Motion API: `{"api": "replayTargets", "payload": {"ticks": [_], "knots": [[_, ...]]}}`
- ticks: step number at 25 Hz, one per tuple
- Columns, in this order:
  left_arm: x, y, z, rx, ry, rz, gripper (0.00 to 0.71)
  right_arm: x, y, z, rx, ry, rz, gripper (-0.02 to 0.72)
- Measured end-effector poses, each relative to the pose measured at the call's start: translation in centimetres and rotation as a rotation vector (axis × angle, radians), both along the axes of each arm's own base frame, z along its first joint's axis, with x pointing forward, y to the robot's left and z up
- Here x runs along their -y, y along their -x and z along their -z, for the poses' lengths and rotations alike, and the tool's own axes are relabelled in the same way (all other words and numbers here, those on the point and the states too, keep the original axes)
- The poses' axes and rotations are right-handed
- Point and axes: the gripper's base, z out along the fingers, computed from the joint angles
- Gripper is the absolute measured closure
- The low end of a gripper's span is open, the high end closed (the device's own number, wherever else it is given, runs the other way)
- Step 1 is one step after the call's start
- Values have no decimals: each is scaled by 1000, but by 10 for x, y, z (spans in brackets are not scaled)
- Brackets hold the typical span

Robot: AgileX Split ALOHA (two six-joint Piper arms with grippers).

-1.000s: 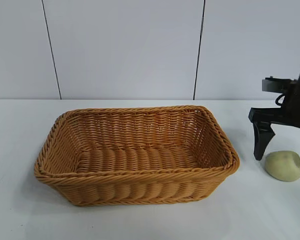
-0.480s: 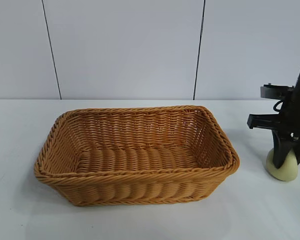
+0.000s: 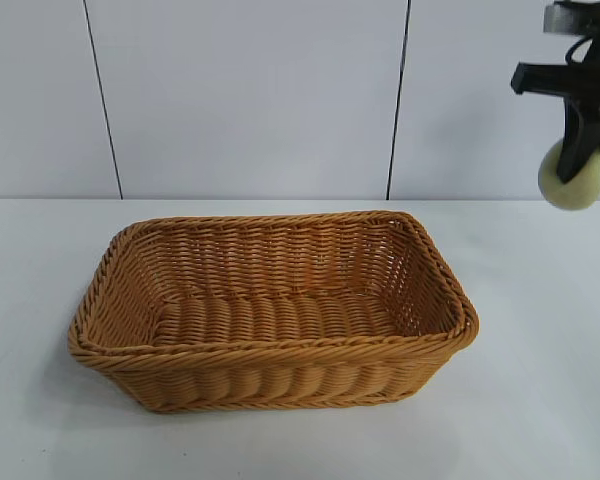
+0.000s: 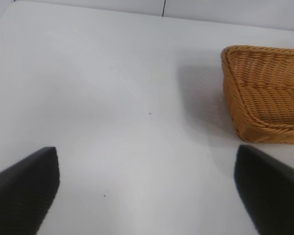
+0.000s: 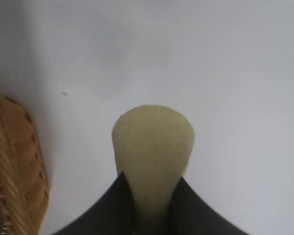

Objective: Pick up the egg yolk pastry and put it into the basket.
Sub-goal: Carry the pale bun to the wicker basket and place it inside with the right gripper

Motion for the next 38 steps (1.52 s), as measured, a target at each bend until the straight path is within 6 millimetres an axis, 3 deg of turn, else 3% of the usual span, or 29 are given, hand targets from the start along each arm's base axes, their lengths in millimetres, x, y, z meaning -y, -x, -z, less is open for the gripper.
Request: {"api": "replayTargets", "payload": {"ticks": [4, 13, 18, 23, 28, 31, 34, 38], "knots": [[0, 0, 0, 0, 0, 0, 15, -36, 3, -6, 9, -4, -91, 605], [0, 0, 0, 0, 0, 0, 15, -148, 35, -7, 49, -59, -324, 605], [0, 0, 0, 0, 0, 0, 15, -197, 50, 11, 54, -79, -410, 605], [0, 0, 0, 0, 0, 0, 15, -223, 41, 57, 40, -77, -429, 605], [0, 0, 0, 0, 0, 0, 15, -230, 31, 99, 6, -58, -417, 605], [0, 0, 0, 0, 0, 0, 15, -230, 30, 111, -17, -48, -415, 593], [0, 0, 0, 0, 0, 0, 15, -230, 29, 113, -18, -43, -416, 499], [0, 0, 0, 0, 0, 0, 15, -230, 29, 113, -20, -43, -417, 178]]}}
